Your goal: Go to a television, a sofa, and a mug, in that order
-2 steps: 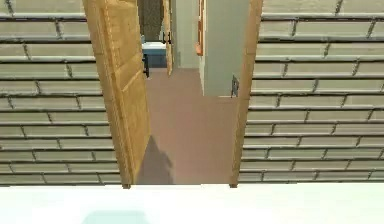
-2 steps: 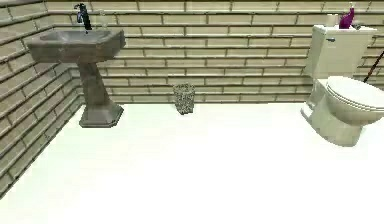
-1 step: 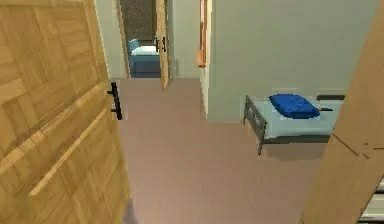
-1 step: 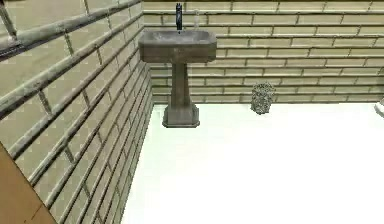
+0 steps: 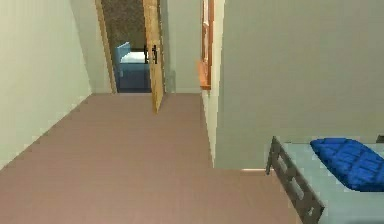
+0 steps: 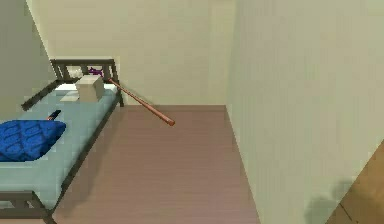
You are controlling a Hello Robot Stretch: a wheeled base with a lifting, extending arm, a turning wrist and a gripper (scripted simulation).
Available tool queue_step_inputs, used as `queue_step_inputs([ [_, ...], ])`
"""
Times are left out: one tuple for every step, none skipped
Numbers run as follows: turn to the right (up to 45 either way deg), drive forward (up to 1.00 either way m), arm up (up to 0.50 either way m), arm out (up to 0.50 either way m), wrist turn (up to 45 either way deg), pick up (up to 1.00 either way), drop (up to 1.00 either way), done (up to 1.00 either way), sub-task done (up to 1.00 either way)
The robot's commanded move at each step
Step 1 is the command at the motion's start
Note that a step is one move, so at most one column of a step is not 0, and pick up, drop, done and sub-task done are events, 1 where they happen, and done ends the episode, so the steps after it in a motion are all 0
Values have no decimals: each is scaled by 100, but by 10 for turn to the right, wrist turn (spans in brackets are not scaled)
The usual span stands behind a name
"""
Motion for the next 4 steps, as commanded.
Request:
queue_step_inputs([
  [0, 55, 0, 0, 0, 0, 0, 0, 0],
  [-450, 0, 0, 0, 0, 0, 0, 0, 0],
  [0, 40, 0, 0, 0, 0, 0, 0, 0],
  [-360, 0, 0, 0, 0, 0, 0, 0, 0],
])
